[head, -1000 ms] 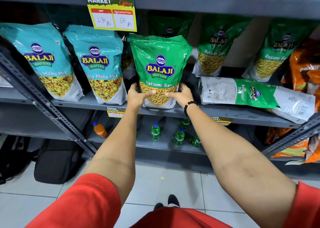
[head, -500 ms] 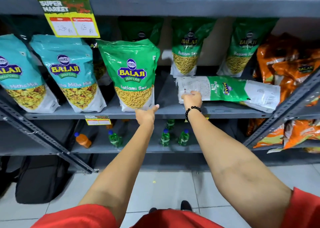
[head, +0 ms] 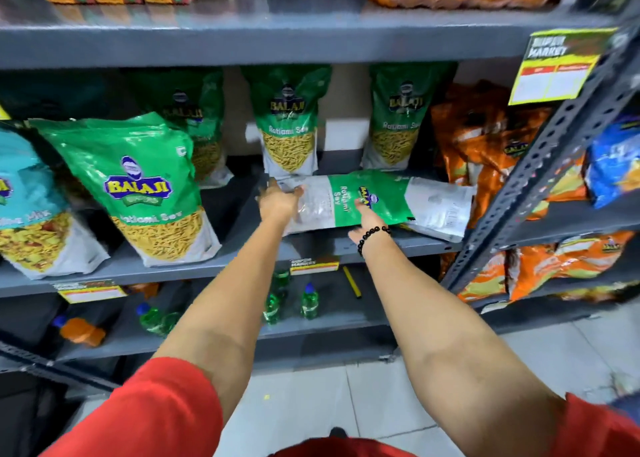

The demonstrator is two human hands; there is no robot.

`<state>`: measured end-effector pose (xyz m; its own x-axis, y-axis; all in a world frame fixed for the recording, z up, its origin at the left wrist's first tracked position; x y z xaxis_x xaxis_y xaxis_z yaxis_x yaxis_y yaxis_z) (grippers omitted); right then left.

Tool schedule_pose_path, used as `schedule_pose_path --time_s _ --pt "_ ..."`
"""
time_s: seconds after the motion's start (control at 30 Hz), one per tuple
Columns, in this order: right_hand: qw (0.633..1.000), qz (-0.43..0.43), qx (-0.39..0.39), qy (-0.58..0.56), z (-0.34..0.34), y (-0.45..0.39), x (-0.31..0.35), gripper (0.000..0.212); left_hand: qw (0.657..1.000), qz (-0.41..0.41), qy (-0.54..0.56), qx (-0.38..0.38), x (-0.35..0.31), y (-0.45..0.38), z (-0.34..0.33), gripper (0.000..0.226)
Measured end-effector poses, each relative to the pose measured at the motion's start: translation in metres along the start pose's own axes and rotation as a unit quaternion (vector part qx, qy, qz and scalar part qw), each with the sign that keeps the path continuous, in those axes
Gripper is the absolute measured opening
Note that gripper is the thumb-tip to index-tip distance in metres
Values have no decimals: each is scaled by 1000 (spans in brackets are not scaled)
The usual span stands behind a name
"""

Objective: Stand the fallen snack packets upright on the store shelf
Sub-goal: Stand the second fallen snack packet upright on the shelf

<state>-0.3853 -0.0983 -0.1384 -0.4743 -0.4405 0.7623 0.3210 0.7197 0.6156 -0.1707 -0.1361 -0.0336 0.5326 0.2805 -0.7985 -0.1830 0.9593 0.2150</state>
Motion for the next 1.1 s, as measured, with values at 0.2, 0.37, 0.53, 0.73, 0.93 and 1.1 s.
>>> schedule_pose_path --time_s 0.2,0.37,0.53,0.73,0.93,1.1 --pt "986 15 24 -162 -6 12 8 71 996 -19 -81 23 -2 -5 -2 26" --pt "978 87 59 -181 -22 30 47 32 997 53 0 -53 22 -5 18 47" --pt "970 184 139 -72 -51 50 102 28 984 111 123 -60 37 -5 27 61" --pt "940 236 244 44 -99 71 119 24 917 104 384 -12 10 -12 23 66" --pt "936 186 153 258 -80 60 96 70 914 119 387 -39 22 -21 30 76" --pt "942 32 171 286 -79 63 56 104 925 90 360 -78 32 -21 35 69"
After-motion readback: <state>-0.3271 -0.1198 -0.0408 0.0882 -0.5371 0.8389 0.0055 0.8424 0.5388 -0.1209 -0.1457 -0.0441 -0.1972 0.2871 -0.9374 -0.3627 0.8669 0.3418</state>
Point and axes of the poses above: each hand's wrist, its own y-axis away from the middle knuckle, its own z-axis out of the back of the hand, x = y × z, the point moved 10 cm from there along -y, towards the middle knuckle, and after that the axes turned 3 degrees about x, right-handed, at the moved point
